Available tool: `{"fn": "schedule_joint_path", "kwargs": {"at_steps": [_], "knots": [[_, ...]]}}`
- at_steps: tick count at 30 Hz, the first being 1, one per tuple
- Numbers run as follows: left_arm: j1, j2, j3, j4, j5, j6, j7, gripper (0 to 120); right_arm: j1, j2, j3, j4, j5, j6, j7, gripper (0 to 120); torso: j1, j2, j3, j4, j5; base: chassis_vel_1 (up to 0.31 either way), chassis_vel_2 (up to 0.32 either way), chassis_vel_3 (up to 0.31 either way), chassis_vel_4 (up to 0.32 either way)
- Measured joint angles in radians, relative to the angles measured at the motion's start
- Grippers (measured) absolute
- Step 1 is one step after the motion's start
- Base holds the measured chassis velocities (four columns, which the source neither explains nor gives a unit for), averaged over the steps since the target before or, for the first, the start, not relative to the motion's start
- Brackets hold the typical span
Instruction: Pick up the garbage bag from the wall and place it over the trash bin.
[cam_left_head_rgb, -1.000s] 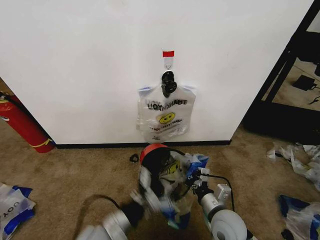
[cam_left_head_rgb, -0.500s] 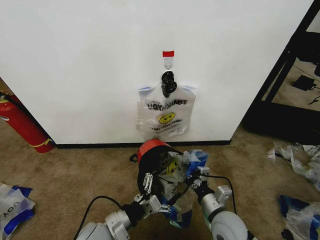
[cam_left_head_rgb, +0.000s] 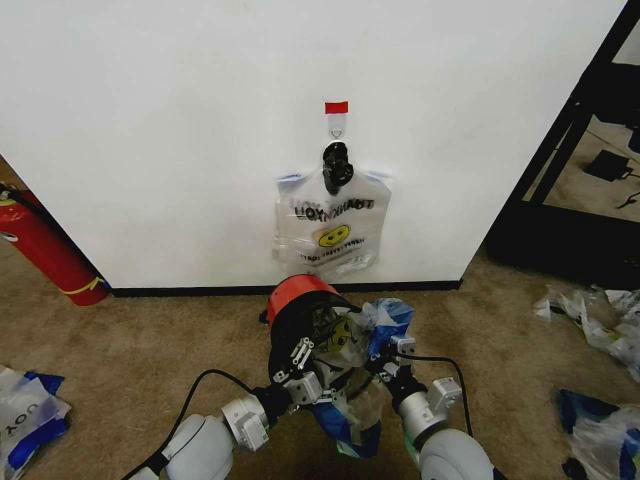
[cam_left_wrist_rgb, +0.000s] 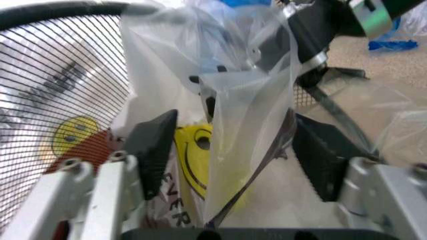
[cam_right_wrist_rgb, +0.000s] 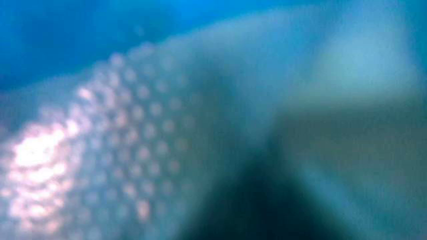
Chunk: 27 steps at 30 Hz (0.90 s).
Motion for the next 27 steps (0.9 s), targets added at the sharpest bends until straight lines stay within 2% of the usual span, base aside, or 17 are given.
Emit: {"fn": "schedule_joint_path", "kwargs": {"at_steps": [5,6,11,14,16,20,25,27], "knots": [[-0.002,-0.008,0.004,0.0,0.0,-0.007,-0.002,38,0.012,0.001,-0.003,0.004,0.048,-0.027,0.037,0,0.0,0.0,0.0,0.0,0.0,0.0,0.0,0.0,0.0],[-0.002,-0.008,0.004,0.0,0.0,-0.007,-0.002,38,0.012,0.001,-0.003,0.004,0.048,-0.027,0.037,0,0.0,0.0,0.0,0.0,0.0,0.0,0.0,0.0,0.0],[-0.005,-0.015,0.012,0.0,-0.013,-0.014,-0.009,16,0.018,-0.011,-0.003,0.014,0.095,-0.049,0.059,0,0.0,0.0,0.0,0.0,0.0,0.0,0.0,0.0,0.0],[-0.005,-0.015,0.013,0.0,-0.025,-0.013,-0.013,10,0.018,-0.015,-0.002,0.02,0.109,-0.058,0.068,0,0.0,0.0,0.0,0.0,0.0,0.0,0.0,0.0,0.0],[-0.003,-0.011,0.011,-0.007,-0.044,-0.009,-0.015,1,0.019,-0.023,0.0,0.023,0.114,-0.064,0.076,0,0.0,0.0,0.0,-0.0001,0.0,0.0,0.0,0.0,0.0],[0.008,0.01,0.001,-0.036,-0.072,-0.001,-0.027,0,0.02,-0.052,0.0,0.024,0.121,-0.076,0.09,0,0.0,0.0,0.0,-0.0001,0.0,0.0,0.0,0.0,0.0],[0.06,0.094,-0.043,-0.147,-0.142,0.092,-0.098,0,0.006,-0.192,0.007,0.036,0.139,-0.083,0.1,0,0.0,0.0,0.0,-0.0001,0.0,0.0,0.0,0.0,0.0],[0.067,0.101,-0.051,-0.163,-0.15,0.111,-0.11,0,0.003,-0.209,0.01,0.039,0.141,-0.083,0.1,0,0.0,0.0,0.0,-0.0001,0.0,0.0,0.0,0.0,0.0]]}}
